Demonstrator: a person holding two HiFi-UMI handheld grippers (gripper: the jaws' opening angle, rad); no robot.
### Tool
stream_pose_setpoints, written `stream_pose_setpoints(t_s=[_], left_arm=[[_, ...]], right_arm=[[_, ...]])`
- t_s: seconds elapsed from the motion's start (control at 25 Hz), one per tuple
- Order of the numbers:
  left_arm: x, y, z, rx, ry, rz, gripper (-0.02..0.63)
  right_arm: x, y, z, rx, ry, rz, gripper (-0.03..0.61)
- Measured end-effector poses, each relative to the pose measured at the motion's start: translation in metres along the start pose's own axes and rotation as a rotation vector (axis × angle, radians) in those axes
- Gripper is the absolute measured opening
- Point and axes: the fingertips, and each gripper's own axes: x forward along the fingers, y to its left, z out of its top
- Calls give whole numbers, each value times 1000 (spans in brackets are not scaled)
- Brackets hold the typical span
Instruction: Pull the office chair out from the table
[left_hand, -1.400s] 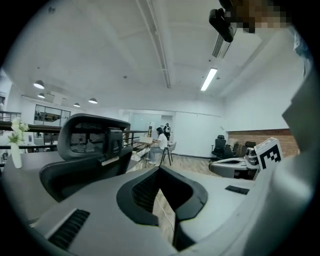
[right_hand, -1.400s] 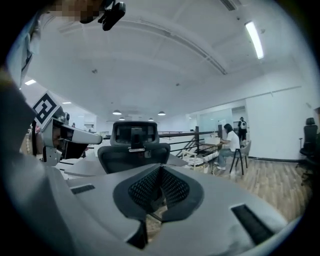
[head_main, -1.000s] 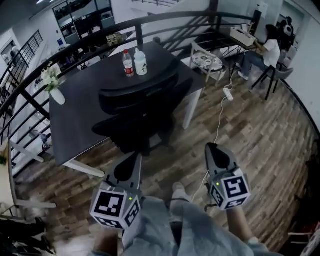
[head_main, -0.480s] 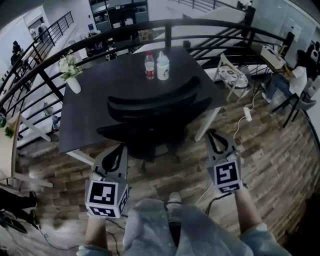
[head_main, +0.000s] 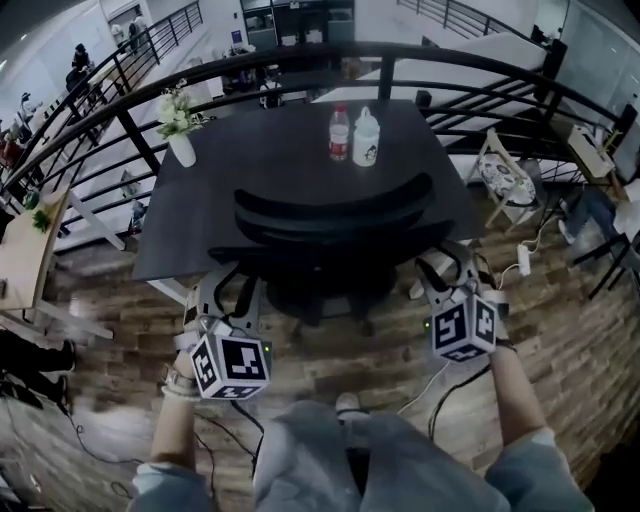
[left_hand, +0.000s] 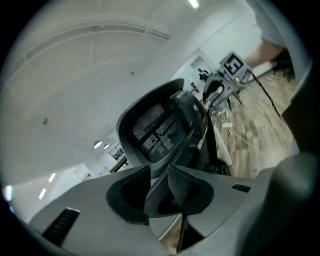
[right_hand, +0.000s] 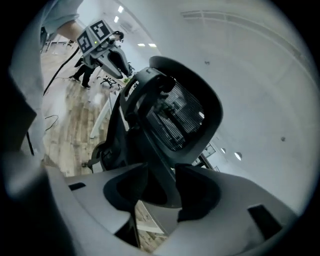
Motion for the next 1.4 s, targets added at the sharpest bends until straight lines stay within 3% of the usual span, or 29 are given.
stream_pose_setpoints(t_s=[0.16, 0.28, 0.52, 0.64, 0.84, 0.96, 1.4], left_arm=[[20, -3, -28, 232, 123, 32, 196], [32, 1, -47, 377, 212, 58, 213], [61, -2, -74, 552, 338, 70, 239], [68, 1, -83, 576, 386, 80, 242], [72, 11, -78, 598, 380, 155, 207], [68, 5, -78, 594, 380, 144, 202], [66, 5, -77, 601, 358, 151, 199]], right_arm=[[16, -1, -8, -135, 18, 28, 218], [28, 0, -15, -218, 40, 59, 247], [51, 4, -29, -316, 80, 89, 261], [56, 9, -30, -338, 88, 93, 261], [59, 6, -26, -391, 96, 74, 259], [57, 2, -24, -418, 98, 58, 192], [56, -1, -22, -421, 123, 22, 187]])
